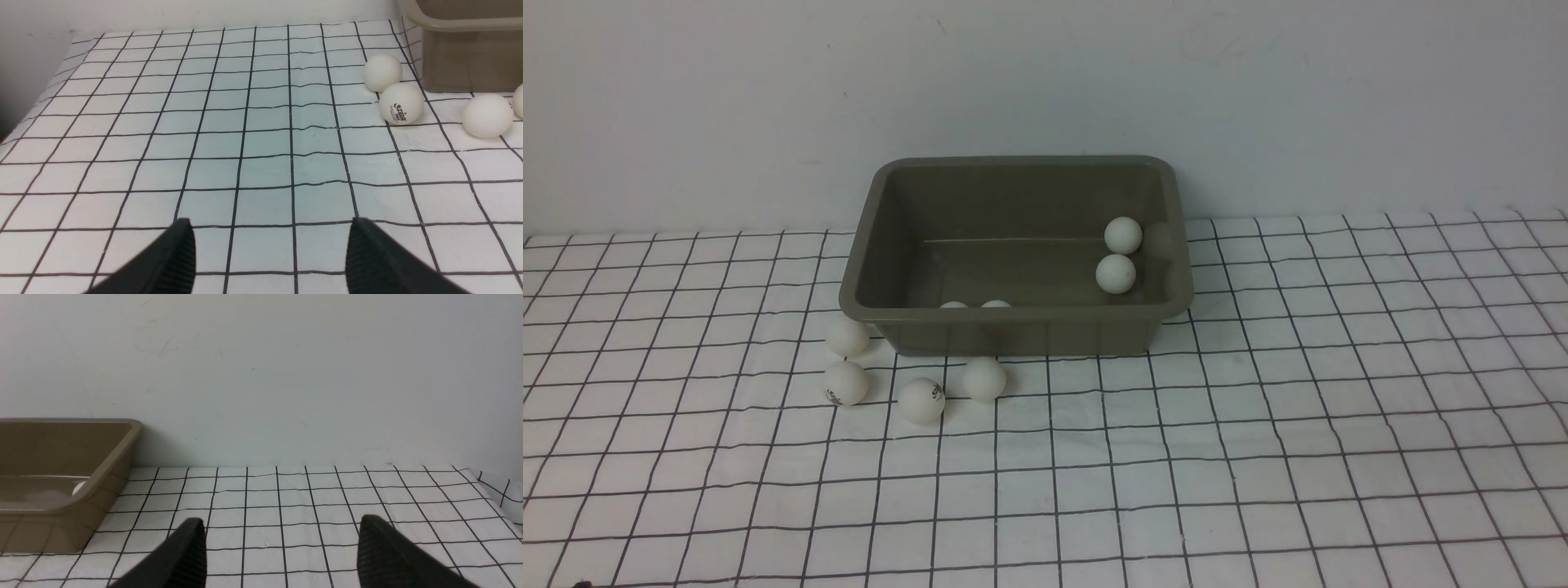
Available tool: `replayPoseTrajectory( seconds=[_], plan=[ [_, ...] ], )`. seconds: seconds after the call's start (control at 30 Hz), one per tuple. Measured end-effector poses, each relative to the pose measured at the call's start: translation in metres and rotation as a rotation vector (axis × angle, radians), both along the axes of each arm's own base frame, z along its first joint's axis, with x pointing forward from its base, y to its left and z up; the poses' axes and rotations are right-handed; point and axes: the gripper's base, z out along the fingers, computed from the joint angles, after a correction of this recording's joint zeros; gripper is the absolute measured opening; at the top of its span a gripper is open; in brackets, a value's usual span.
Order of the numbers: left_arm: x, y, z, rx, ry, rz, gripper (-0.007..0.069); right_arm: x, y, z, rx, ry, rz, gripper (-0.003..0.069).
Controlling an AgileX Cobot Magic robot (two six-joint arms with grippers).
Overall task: Put the table tennis balls into the box on the white checkered tablecloth.
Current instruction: 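Reach for and grasp a ping pong ball on the table beside the basket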
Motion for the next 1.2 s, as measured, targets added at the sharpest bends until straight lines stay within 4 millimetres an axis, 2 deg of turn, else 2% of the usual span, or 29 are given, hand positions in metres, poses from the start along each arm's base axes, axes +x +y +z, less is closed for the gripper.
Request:
replayPoseTrajectory(
  seconds=[0.33, 0.53, 0.77, 1.0, 1.2],
  plan=[
    [0.000, 0.000, 0.000, 0.000, 0.000, 0.000, 0.0447, -0.010, 0.000, -0.001, -0.030, -0.024, 0.005, 0.0451],
    [0.000, 0.000, 0.000, 0.000, 0.000, 0.000, 0.0447, -0.021, 0.001, -0.020, -0.003, -0.065, 0.007, 0.0451],
    [0.000, 0.000, 0.000, 0.000, 0.000, 0.000, 0.0447, -0.024, 0.001, -0.034, 0.005, -0.069, 0.007, 0.0451],
    [0.000, 0.000, 0.000, 0.000, 0.000, 0.000, 0.0447, -0.024, 0.001, -0.056, -0.005, -0.009, 0.013, 0.0451],
    [0.000, 0.000, 0.000, 0.000, 0.000, 0.000, 0.0447, -0.024, 0.002, -0.058, -0.005, 0.006, 0.026, 0.0451]
  ],
)
